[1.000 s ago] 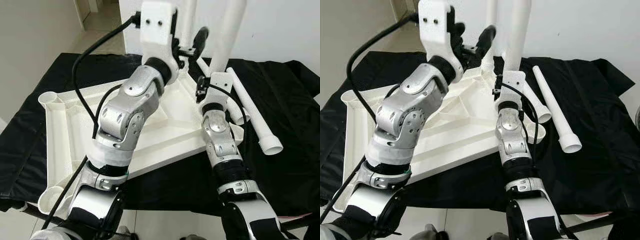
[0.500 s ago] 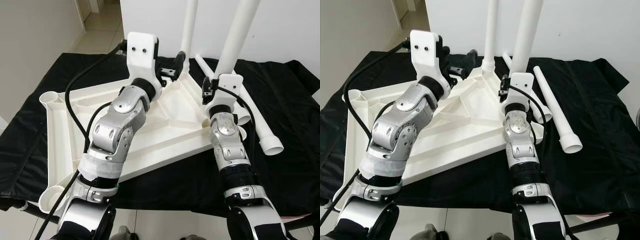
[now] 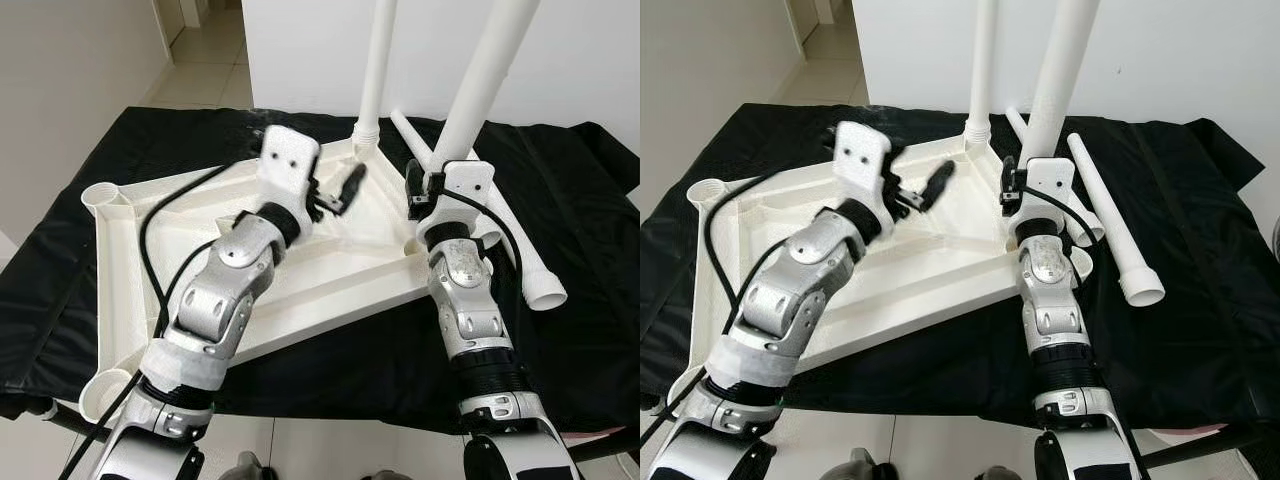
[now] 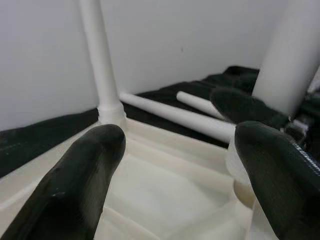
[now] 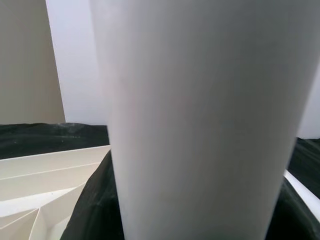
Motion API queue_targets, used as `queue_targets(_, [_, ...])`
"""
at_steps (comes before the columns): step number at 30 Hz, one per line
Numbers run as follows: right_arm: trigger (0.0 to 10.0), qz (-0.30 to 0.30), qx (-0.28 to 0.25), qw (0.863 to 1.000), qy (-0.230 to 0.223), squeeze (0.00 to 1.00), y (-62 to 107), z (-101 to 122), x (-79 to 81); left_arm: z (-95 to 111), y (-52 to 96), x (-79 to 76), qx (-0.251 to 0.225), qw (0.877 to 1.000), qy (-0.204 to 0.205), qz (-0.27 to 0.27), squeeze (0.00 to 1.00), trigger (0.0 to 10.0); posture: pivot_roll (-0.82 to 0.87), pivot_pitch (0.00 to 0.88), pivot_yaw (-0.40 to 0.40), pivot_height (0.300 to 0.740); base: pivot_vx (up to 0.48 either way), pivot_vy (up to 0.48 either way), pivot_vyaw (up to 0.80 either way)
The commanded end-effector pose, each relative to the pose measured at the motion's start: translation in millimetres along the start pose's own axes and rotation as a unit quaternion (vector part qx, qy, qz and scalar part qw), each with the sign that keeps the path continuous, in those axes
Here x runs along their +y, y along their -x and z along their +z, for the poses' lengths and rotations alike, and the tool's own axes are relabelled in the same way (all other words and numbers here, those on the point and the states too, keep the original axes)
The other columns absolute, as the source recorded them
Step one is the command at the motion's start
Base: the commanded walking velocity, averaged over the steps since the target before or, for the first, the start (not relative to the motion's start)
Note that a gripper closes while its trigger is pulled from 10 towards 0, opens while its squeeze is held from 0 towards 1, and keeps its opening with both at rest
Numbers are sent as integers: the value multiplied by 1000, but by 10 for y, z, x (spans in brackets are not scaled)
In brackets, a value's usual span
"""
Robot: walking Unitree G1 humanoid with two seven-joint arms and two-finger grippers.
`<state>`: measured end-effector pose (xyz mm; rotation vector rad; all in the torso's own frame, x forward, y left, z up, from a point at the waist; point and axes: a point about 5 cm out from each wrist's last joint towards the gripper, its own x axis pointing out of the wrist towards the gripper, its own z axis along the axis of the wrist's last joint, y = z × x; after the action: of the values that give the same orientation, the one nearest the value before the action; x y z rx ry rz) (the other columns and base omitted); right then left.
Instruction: Building children table
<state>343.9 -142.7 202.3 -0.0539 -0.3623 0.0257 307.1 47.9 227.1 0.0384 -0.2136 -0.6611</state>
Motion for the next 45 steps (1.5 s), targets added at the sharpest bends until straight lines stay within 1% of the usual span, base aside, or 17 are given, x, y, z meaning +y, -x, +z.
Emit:
queue_targets(1, [10000, 3, -10, 1000, 0, 0, 9, 32, -22, -114, 24, -45, 24, 999, -6, -24, 0, 10000, -95, 31, 38, 740, 0, 0, 0])
queue_targets(2, [10000, 3, -10, 1000, 0, 0, 9, 32, -22, -114, 24, -45, 24, 999, -6, -24, 0, 10000, -95, 31, 38, 740, 0, 0, 0])
queue_targets(3, [10000, 2, -8, 1000, 0, 0, 12, 26, -29, -171, 39, -79, 37, 998, -11, -41, 0, 10000, -95, 31, 38, 740, 0, 0, 0])
queue_targets(5, [10000, 2, -8, 1000, 0, 0, 12, 26, -29, -171, 39, -79, 37, 998, -11, -41, 0, 10000, -95, 31, 38, 740, 0, 0, 0])
queue_targets(6, [10000, 1, -8, 1000, 1, 0, 12, 28, -39, -218, 55, -115, 47, 997, -22, -62, 0, 10000, -92, 38, 41, 740, 0, 0, 0])
queue_targets(8, [10000, 1, -8, 1000, 1, 0, 12, 28, -39, -218, 55, -115, 47, 997, -22, -62, 0, 10000, -92, 38, 41, 740, 0, 0, 0])
queue_targets(10, [10000, -5, -11, 1000, 0, 0, 10, 42, -64, -355, 93, -183, 77, 990, -45, -107, 0, 10000, -94, 43, 53, 740, 0, 0, 0])
queue_targets(12, [10000, -5, -11, 1000, 0, 0, 10, 42, -64, -355, 93, -183, 77, 990, -45, -107, 0, 10000, -94, 43, 53, 740, 0, 0, 0])
queue_targets(14, [10000, -11, -13, 1000, 0, 0, 14, 48, -97, -495, 113, -230, 108, 983, -59, -136, 0, 10000, -98, 43, 56, 740, 0, 0, 0])
queue_targets(19, [10000, -15, -13, 1000, 0, 0, 19, 51, -122, -614, 118, -313, 132, 974, -67, -172, 0, 10000, -98, 43, 56, 740, 0, 0, 0])
queue_targets(23, [10000, -16, -14, 1000, -1, 0, 21, 56, -114, -712, 135, -491, 147, 960, -79, -227, 0, 10000, -102, 44, 65, 740, 0, 0, 0])
queue_targets(24, [10000, -16, -14, 1000, -1, 0, 21, 56, -114, -712, 135, -491, 147, 960, -79, -227, 0, 10000, -102, 44, 65, 740, 0, 0, 0])
queue_targets(25, [10000, -17, -14, 1000, -1, 0, 22, 55, -112, -726, 150, -564, 150, 954, -79, -248, 0, 10000, -102, 44, 65, 740, 0, 0, 0])
queue_targets(31, [10000, -18, -12, 1000, 0, 0, 24, 51, -113, -739, 169, -673, 145, 946, -86, -276, 0, 10000, -101, 48, 66, 740, 0, 0, 0])
queue_targets(39, [10000, -17, -12, 1000, 1, 0, 29, 48, -106, -750, 166, -752, 144, 941, -87, -292, 0, 10000, -101, 49, 67, 740, 0, 0, 0])
queue_targets(42, [10000, -18, -12, 1000, 1, 0, 29, 47, -103, -762, 147, -766, 148, 942, -85, -288, 0, 10000, -102, 50, 70, 740, 0, 0, 0])
queue_targets(45, [10000, -19, -12, 1000, 1, 0, 31, 48, -103, -808, 105, -760, 172, 944, -77, -271, 0, 10000, -102, 50, 70, 740, 0, 0, 0])
